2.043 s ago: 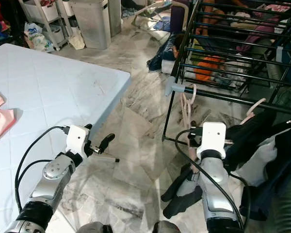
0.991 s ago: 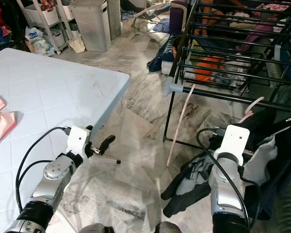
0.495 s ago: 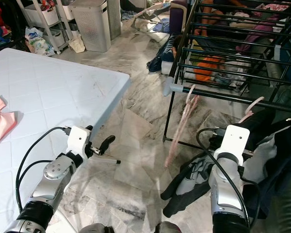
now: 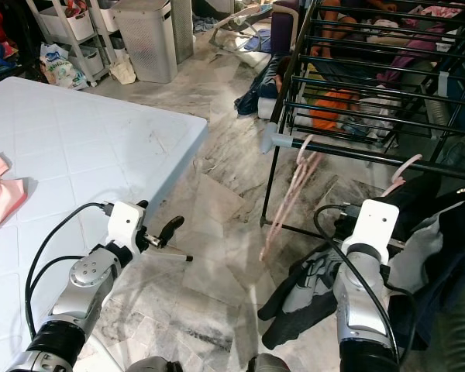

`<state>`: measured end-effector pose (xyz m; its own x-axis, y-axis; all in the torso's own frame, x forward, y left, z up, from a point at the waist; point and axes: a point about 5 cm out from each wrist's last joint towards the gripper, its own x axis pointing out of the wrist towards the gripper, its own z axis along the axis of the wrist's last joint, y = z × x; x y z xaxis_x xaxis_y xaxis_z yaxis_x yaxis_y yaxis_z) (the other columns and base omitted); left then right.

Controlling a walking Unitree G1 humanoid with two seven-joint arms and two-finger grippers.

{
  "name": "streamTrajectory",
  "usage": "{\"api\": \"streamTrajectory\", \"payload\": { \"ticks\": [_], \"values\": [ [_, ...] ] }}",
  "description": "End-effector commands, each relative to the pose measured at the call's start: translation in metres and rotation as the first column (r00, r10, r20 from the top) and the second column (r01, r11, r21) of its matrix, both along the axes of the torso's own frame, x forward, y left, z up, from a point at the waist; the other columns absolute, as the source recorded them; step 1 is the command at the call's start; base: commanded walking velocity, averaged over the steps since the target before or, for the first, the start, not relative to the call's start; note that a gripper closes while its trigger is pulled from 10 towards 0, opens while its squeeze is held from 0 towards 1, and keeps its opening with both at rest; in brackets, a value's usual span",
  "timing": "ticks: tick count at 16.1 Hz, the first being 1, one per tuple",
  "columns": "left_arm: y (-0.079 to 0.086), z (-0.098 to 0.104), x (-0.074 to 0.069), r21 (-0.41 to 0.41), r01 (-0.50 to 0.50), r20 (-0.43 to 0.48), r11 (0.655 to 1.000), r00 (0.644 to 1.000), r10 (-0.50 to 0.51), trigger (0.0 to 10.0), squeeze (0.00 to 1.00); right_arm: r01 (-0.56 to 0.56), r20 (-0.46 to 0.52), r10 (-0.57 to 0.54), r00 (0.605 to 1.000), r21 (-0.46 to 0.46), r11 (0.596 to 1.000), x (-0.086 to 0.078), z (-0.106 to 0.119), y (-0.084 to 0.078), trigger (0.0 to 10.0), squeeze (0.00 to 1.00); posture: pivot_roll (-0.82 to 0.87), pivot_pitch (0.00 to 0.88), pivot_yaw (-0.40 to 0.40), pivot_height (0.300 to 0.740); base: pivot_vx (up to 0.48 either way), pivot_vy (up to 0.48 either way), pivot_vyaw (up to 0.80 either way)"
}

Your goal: Hang hanger

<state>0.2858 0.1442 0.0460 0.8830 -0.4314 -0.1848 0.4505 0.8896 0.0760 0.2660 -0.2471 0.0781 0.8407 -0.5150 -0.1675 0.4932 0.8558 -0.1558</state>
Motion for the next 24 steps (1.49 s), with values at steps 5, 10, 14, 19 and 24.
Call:
{"api": "streamTrajectory", "payload": {
  "ticks": [5,10,14,19,24],
  "values": [
    [-0.002,-0.006,-0.002,0.008,0.012,-0.033,1.000,0.999,-0.012,10.0,0.00,0.006,0.004,-0.006,1.000,0.014,1.000,0.002,0.001,0.001,10.0,0.00,-0.06,0.000,0.033,0.740,0.000,0.000,0.00],
    [-0.002,-0.006,-0.002,0.008,0.012,-0.033,1.000,0.999,-0.012,10.0,0.00,0.006,0.004,-0.006,1.000,0.014,1.000,0.002,0.001,0.001,10.0,0.00,-0.06,0.000,0.033,0.740,0.000,0.000,0.00],
    [0.028,0.012,-0.008,-0.029,-0.255,0.077,0.967,0.964,0.256,10.0,0.00,-0.365,0.122,0.357,0.926,0.047,0.930,0.025,0.012,0.050,10.0,0.00,-0.02,0.000,0.017,0.740,0.000,0.000,0.00],
    [0.025,0.014,-0.005,-0.014,-0.259,0.082,0.966,0.962,0.259,10.0,0.00,-0.376,0.124,0.368,0.922,0.046,0.926,0.028,0.012,0.050,10.0,0.00,-0.01,0.000,0.017,0.740,0.000,0.000,0.00],
    [0.025,0.016,-0.004,-0.002,-0.275,0.083,0.962,0.958,0.274,10.0,0.00,-0.392,0.137,0.383,0.914,0.043,0.919,0.029,0.012,0.050,10.0,0.00,-0.02,0.000,0.021,0.740,-0.277,0.000,0.00]
  ]
}}
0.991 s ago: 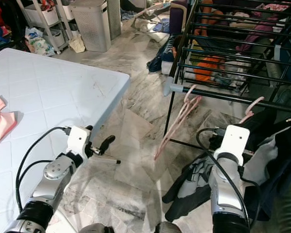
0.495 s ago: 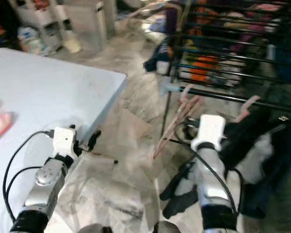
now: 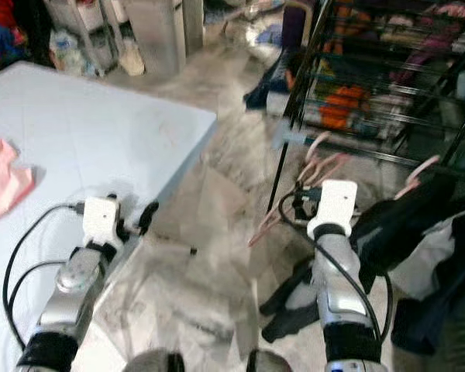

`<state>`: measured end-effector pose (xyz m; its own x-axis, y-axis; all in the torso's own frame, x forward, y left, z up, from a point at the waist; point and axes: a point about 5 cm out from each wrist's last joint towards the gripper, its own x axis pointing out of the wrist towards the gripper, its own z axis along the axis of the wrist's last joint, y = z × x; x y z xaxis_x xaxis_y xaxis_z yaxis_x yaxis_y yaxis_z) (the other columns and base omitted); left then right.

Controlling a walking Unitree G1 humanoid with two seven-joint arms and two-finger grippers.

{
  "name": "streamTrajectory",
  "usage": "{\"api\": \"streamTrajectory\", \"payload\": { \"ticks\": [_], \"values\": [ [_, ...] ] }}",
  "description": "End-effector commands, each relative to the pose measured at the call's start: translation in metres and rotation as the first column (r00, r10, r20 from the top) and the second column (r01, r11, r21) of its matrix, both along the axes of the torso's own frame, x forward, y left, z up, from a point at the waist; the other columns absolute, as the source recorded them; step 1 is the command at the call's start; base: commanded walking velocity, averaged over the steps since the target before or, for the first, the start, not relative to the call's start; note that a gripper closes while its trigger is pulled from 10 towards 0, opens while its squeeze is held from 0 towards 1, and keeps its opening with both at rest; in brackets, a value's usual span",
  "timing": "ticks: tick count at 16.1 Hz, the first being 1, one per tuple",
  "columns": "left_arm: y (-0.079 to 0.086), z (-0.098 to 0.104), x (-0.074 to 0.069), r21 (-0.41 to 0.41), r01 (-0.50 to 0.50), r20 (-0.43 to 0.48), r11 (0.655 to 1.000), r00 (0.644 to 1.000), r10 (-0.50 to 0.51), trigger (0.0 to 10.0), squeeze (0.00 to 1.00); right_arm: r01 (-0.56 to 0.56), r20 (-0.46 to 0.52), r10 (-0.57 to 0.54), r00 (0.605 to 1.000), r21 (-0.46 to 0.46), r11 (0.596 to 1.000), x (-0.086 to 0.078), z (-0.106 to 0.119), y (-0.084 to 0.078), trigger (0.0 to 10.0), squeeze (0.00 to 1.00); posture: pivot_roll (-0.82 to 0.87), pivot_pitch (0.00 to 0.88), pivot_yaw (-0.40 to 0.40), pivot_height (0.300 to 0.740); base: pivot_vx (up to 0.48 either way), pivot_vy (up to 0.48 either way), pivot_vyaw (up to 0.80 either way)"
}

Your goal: Hang hanger

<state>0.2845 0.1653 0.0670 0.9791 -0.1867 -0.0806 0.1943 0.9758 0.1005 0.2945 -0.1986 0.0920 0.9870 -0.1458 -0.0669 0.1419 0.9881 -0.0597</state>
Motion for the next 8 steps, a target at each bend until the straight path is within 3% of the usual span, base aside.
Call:
{"api": "streamTrajectory", "payload": {
  "ticks": [1,8],
  "values": [
    [0.0039,-0.0050,-0.0030,0.018,-0.017,-0.028,1.000,0.999,0.017,10.0,0.00,-0.009,-0.004,0.009,1.000,0.010,1.000,0.0009,-0.0018,0.0017,10.0,0.00,-0.02,0.000,0.021,0.740,-0.307,0.000,0.00],
    [0.0044,-0.0039,-0.0009,0.030,-0.018,-0.031,0.999,0.999,0.019,10.0,0.00,-0.008,0.004,0.008,1.000,0.009,1.000,0.0039,-0.0009,0.0038,10.0,0.00,-0.02,0.000,0.026,0.740,-0.304,0.000,0.00]
  ]
}}
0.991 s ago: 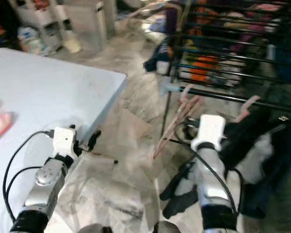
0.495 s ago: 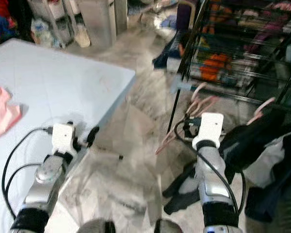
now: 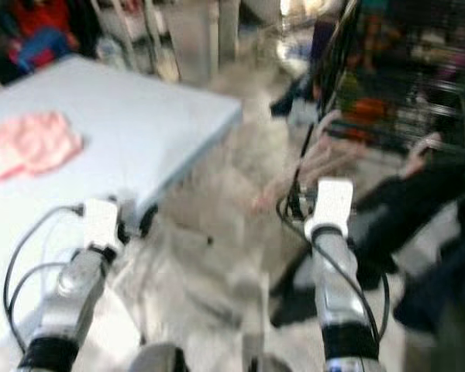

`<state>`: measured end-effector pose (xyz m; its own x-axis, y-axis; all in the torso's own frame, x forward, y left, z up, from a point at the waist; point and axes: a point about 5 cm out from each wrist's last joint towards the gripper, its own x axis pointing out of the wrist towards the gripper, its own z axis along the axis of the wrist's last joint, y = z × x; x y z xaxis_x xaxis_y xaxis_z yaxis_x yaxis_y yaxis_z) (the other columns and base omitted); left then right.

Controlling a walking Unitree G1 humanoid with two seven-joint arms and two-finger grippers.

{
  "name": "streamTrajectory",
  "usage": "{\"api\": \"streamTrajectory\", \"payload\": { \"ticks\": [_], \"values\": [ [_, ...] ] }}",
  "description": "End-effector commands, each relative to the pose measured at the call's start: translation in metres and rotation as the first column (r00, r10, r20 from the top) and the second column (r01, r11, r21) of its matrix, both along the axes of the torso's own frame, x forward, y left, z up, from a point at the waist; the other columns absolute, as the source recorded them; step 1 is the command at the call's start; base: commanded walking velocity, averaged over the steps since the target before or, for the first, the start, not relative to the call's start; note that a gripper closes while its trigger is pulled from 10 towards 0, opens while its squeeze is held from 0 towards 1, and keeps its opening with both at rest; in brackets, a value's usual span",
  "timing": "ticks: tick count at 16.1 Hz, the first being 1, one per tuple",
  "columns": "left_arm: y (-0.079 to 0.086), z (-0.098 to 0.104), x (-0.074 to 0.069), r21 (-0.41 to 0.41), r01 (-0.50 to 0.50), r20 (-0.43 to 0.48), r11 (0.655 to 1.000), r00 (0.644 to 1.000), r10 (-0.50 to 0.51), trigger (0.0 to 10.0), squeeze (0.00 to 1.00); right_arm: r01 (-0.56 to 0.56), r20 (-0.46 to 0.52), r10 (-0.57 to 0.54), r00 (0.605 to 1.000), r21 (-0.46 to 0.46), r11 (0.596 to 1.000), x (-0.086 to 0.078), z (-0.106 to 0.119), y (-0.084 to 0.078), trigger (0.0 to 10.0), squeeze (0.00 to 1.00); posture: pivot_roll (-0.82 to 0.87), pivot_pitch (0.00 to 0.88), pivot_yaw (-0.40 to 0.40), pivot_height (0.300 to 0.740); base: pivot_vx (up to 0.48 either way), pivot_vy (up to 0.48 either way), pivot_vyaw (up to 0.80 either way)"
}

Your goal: Hang hanger

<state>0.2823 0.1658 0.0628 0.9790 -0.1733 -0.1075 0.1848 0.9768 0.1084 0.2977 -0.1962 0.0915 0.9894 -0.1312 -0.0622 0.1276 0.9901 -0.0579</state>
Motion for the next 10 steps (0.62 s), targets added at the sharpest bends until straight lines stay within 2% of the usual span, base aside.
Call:
{"api": "streamTrajectory", "payload": {
  "ticks": [1,4,6,8,10],
  "values": [
    [0.003,0.001,0.002,0.018,-0.006,-0.005,1.000,1.000,0.006,10.0,0.00,0.006,0.001,-0.006,1.000,0.006,1.000,0.002,0.001,0.002,10.0,0.00,-0.02,0.000,0.028,0.740,-0.296,0.000,0.00],
    [0.004,0.012,0.006,0.033,-0.023,0.034,0.999,0.999,0.022,10.0,0.00,0.000,0.016,0.000,1.000,0.016,1.000,0.005,0.005,0.005,10.0,0.00,0.01,0.000,0.034,0.740,-0.284,0.000,0.00],
    [0.007,0.014,0.005,0.041,-0.032,0.039,0.999,0.999,0.031,10.0,0.00,-0.049,0.035,0.048,0.998,0.016,0.999,0.008,0.008,0.020,10.0,0.00,0.01,0.000,0.038,0.740,-0.266,0.000,0.00],
    [0.008,0.012,0.003,0.046,-0.032,0.033,0.998,0.999,0.031,10.0,0.00,-0.068,0.046,0.069,0.997,-0.012,0.998,0.009,0.011,0.025,10.0,0.00,0.01,0.000,0.033,0.740,-0.259,0.000,0.80],
    [0.007,0.009,0.002,0.057,-0.031,0.023,0.998,0.999,0.029,10.0,0.00,-0.064,0.039,0.065,0.997,-0.016,0.998,0.009,0.010,0.023,10.0,0.00,0.01,0.000,0.033,0.740,-0.124,0.000,0.80]
  ]
}}
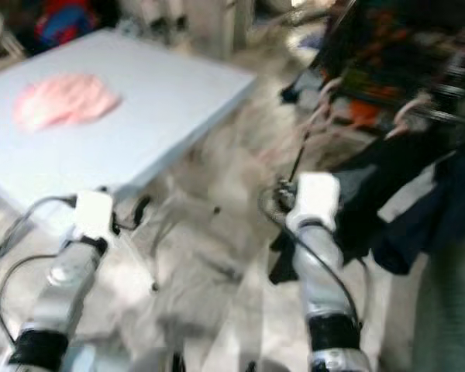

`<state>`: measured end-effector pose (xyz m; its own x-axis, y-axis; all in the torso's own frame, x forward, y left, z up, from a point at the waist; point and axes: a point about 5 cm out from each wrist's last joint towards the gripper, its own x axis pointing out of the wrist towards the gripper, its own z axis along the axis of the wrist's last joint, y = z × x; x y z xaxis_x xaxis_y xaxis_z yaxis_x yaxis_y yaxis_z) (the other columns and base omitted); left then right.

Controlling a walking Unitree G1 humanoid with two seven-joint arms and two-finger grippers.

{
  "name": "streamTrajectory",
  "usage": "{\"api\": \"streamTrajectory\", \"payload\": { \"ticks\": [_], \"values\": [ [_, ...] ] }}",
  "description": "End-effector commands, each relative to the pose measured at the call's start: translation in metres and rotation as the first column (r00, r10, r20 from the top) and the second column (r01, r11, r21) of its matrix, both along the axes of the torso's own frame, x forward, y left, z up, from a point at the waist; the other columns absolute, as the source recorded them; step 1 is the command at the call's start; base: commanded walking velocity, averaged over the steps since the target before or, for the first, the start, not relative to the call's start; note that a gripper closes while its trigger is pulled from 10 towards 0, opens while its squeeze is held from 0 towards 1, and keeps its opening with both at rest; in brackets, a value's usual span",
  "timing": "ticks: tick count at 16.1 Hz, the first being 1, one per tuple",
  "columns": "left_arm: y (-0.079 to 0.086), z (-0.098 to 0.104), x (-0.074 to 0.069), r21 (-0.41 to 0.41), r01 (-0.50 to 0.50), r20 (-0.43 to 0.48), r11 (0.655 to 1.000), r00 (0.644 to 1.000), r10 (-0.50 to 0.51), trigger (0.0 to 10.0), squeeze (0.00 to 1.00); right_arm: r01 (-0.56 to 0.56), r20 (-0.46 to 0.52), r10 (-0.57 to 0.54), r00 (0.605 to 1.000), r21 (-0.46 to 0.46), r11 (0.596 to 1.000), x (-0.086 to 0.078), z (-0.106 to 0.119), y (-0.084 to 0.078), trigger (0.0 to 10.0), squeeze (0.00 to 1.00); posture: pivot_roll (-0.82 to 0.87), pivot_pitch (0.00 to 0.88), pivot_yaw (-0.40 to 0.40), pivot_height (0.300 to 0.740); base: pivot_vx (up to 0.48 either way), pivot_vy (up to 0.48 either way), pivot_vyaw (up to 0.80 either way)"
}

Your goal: Hang hanger

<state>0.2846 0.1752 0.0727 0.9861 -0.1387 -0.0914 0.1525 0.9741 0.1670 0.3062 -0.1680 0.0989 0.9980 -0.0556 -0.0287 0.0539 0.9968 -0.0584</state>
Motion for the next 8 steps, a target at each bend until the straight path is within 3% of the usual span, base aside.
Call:
{"api": "streamTrajectory", "payload": {
  "ticks": [1,8],
  "values": [
    [-0.0024,-0.0003,0.0000,0.002,-0.001,-0.004,1.000,1.000,0.001,10.0,0.00,0.019,-0.001,-0.019,1.000,-0.010,1.000,-0.0002,0.0005,-0.0077,10.0,0.00,0.01,0.000,0.033,0.740,0.000,0.000,0.80],
    [0.0026,-0.0036,0.0003,0.017,-0.022,-0.015,1.000,1.000,0.022,10.0,0.00,0.000,-0.008,0.000,1.000,-0.008,1.000,0.0024,-0.0004,-0.0066,10.0,0.00,0.02,0.000,0.004,0.740,0.000,0.000,0.80]
  ]
}}
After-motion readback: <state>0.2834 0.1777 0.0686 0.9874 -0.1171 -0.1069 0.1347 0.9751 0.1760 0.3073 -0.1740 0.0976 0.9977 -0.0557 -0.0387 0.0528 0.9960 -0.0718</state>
